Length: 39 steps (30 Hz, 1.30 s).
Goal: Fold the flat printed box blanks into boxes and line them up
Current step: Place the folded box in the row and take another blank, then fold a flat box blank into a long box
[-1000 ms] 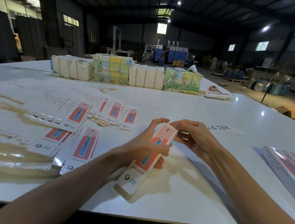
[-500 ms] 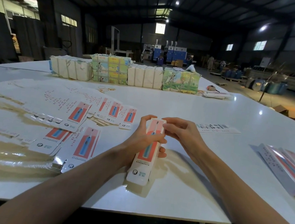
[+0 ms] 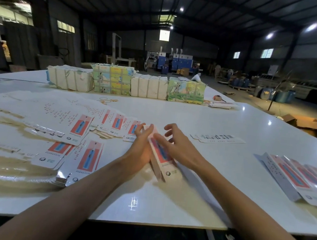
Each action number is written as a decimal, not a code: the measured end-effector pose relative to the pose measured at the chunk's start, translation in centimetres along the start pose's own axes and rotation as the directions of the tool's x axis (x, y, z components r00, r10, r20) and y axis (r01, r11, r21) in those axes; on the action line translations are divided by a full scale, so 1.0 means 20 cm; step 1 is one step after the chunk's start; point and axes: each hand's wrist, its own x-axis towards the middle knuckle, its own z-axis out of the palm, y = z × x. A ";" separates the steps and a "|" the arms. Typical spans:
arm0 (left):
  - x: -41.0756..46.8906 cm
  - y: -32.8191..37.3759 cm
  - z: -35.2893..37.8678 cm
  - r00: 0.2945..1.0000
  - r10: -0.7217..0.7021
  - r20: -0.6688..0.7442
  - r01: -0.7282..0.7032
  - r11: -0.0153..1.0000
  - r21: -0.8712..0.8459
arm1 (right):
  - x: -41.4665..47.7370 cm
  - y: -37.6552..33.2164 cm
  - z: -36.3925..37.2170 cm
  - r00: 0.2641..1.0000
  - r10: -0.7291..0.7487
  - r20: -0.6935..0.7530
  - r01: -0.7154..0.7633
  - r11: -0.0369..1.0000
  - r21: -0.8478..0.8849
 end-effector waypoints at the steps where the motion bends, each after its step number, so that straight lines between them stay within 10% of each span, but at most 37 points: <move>1: 0.00 0.01 0.00 0.999 -0.034 0.027 0.037 0.993 -0.114 | -0.02 -0.03 0.01 0.999 -0.018 0.049 0.024 0.992 -0.126; 5: -0.04 0.08 -0.02 0.983 -0.148 0.110 0.154 0.987 -0.047 | -0.07 -0.06 0.08 0.994 -0.039 0.106 0.073 0.934 -0.349; 8: -0.07 0.16 -0.04 0.981 -0.175 0.080 0.124 0.893 0.433 | -0.10 -0.02 0.04 0.999 -0.013 0.040 0.027 0.935 -0.352; 10: -0.07 0.23 -0.10 0.995 -0.081 0.061 -0.014 0.488 0.873 | -0.14 0.05 -0.02 1.000 0.025 -0.001 -0.023 0.912 -0.409; 13: -0.06 0.31 -0.26 0.996 0.026 0.081 -0.073 -0.220 0.973 | -0.20 0.19 -0.14 0.991 0.125 -0.038 -0.127 0.851 -0.510; 19: -0.22 0.32 -0.47 0.983 0.170 0.069 0.103 -0.823 0.558 | -0.32 0.45 -0.42 0.943 0.247 -0.225 -0.333 0.642 -0.691; 27: -0.19 0.32 -0.44 0.985 0.166 0.043 0.104 -0.780 0.617 | -0.48 0.64 -0.63 0.879 0.299 -0.373 -0.452 0.268 -0.851; 34: -0.09 0.30 -0.46 0.993 0.102 -0.053 0.106 -0.645 0.757 | -0.53 0.70 -0.72 0.776 0.396 -0.490 -0.600 0.226 -0.767; 39: -0.04 0.30 -0.45 0.991 0.078 -0.112 0.136 -0.468 0.873 | -0.37 0.56 -0.60 0.873 0.239 -0.424 -0.483 0.313 -0.818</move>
